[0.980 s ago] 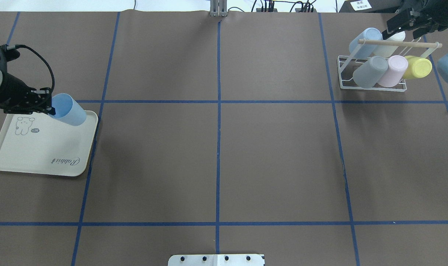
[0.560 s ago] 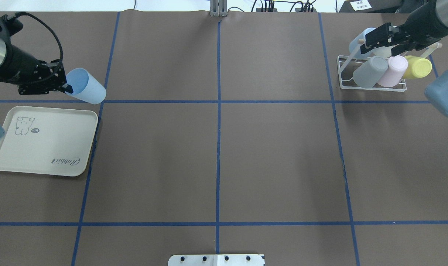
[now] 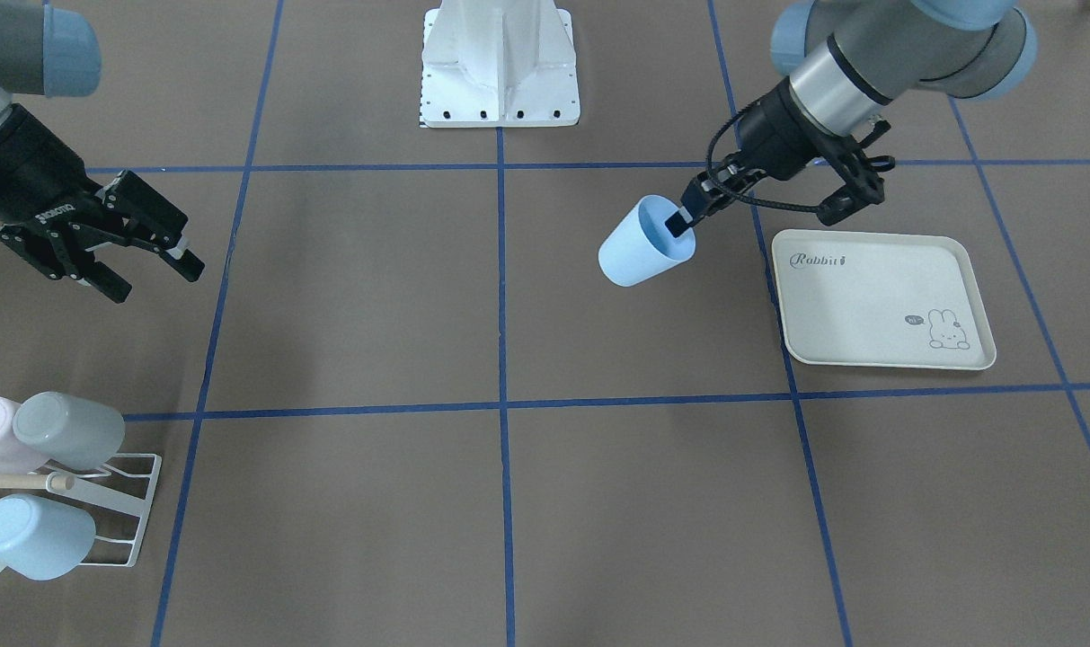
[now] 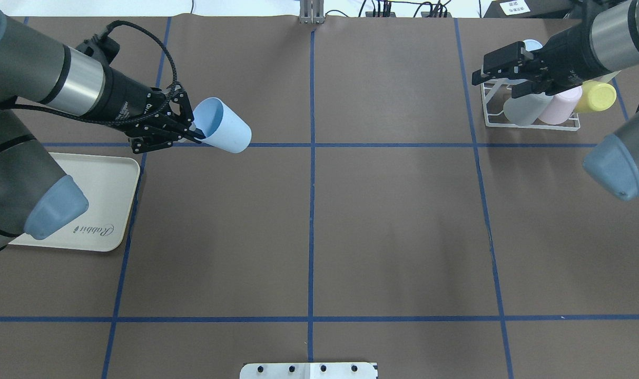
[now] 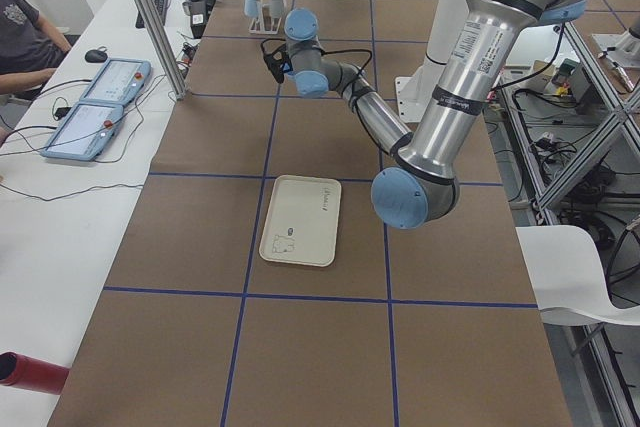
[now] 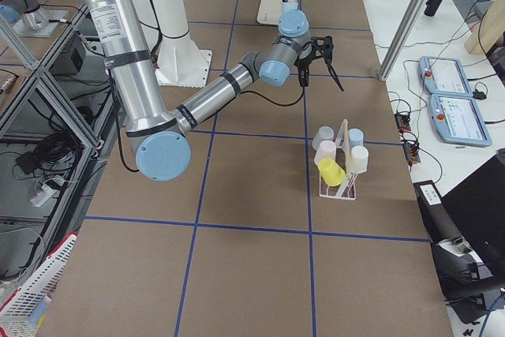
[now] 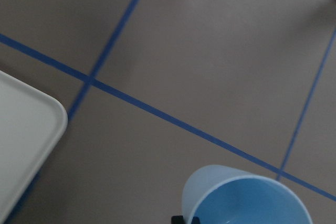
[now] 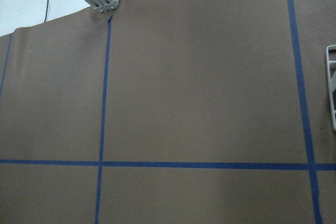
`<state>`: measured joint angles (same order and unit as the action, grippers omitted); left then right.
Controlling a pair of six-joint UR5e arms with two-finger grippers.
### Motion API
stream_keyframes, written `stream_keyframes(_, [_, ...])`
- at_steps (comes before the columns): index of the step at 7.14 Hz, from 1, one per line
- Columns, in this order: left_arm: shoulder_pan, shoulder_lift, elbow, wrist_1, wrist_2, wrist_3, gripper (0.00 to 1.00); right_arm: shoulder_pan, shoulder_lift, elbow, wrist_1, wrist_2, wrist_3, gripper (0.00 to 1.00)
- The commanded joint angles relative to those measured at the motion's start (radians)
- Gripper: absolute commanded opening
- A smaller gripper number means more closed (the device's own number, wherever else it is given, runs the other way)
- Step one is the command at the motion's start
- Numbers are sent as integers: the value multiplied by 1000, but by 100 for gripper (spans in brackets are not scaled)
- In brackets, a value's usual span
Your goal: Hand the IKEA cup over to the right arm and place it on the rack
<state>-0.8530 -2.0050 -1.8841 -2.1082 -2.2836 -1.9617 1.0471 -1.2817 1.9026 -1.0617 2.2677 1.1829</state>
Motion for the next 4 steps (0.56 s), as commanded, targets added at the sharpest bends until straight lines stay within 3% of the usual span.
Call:
stream_keyframes(1, [26,-58,6,-47,-2,-155,0,-50,-4,-13,200,-1,186,99])
stream_keyframes(3, [48,-58,38,-241,6,-158,0,-61,-4,-60,451,3,379,99])
stream_keyframes(4, [48,-58,49,-318,4,-249,0,-64,-5,-72,559,9,438,99])
